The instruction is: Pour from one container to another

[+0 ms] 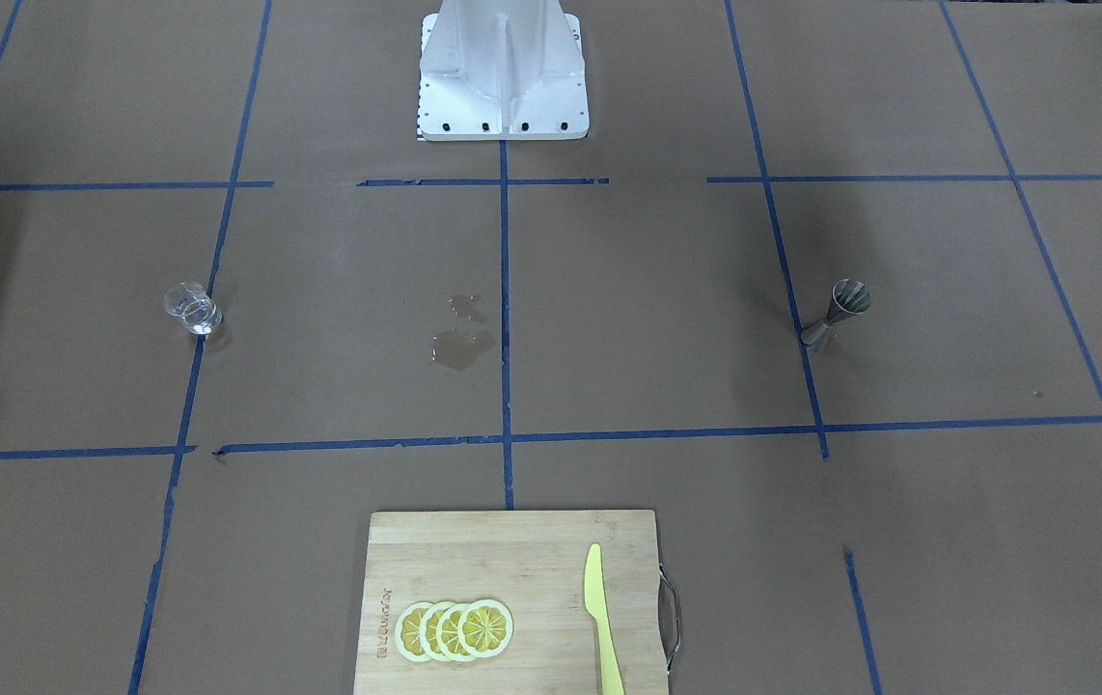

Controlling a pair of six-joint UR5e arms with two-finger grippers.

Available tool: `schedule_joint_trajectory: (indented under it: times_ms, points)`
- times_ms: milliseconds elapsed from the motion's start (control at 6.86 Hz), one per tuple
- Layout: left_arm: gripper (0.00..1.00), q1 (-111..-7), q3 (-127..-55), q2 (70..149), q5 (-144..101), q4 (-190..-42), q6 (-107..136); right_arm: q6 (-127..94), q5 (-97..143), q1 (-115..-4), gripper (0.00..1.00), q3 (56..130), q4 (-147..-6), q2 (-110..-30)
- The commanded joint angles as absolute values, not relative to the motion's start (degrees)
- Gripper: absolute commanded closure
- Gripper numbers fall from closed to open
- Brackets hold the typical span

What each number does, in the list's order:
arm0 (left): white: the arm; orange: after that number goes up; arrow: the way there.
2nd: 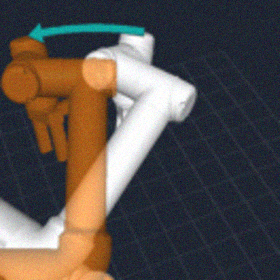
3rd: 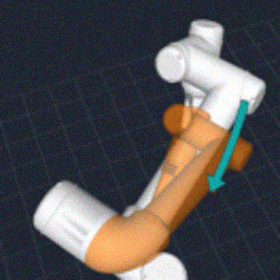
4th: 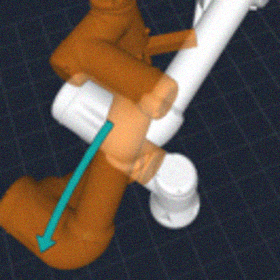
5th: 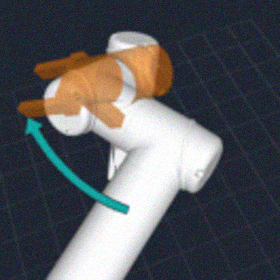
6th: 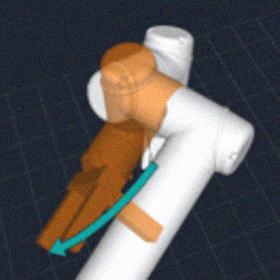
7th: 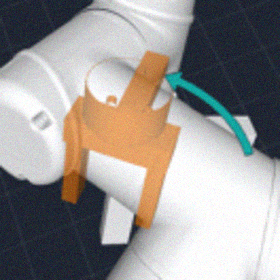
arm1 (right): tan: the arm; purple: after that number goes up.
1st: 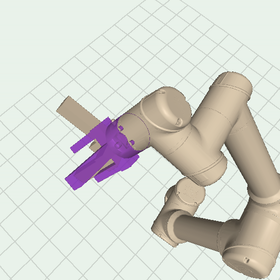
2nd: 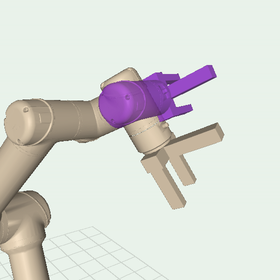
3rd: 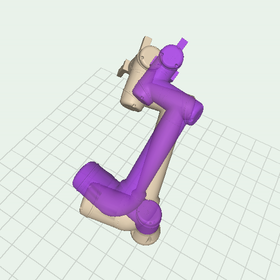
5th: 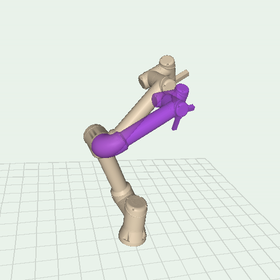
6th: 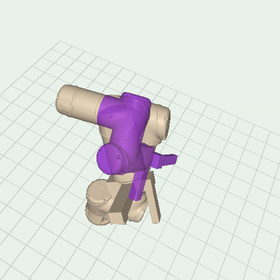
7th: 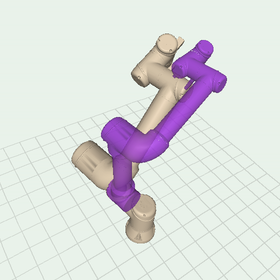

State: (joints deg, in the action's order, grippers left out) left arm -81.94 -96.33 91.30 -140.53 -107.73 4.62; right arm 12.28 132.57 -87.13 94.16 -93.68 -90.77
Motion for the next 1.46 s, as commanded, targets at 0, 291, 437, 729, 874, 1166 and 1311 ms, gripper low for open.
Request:
schedule_joint_trajectory:
  times_ms: [0,291,437,729,874,1166,1311]
  points:
    - [0.00,-71.5,-96.2,89.7,-133.9,-133.0,31.5,12.3,132.5,-87.1,0.00,94.0,-90.1,-91.4]
    - [0.00,-58.9,-102.0,82.9,-115.4,-146.0,47.8,12.1,132.6,-87.1,0.00,94.0,-86.1,-93.8]
    - [0.00,-53.9,-106.7,80.3,-109.9,-146.2,53.1,12.0,132.7,-87.0,0.00,93.9,-86.0,-93.8]
    - [0.00,-40.3,-115.4,74.2,-94.6,-146.4,64.4,12.0,132.8,-87.0,0.00,93.8,-85.9,-93.8]
    - [0.00,-34.8,-116.6,73.5,-87.2,-146.3,66.5,12.0,132.8,-87.0,0.00,93.8,-85.9,-93.8]
    - [0.01,-26.1,-117.1,72.7,-70.2,-146.0,67.3,12.0,132.8,-87.0,0.00,93.7,-85.9,-93.8]
    - [0.02,-23.5,-116.8,72.3,-63.9,-145.7,67.3,12.0,132.8,-86.9,0.00,93.6,-85.9,-93.8]
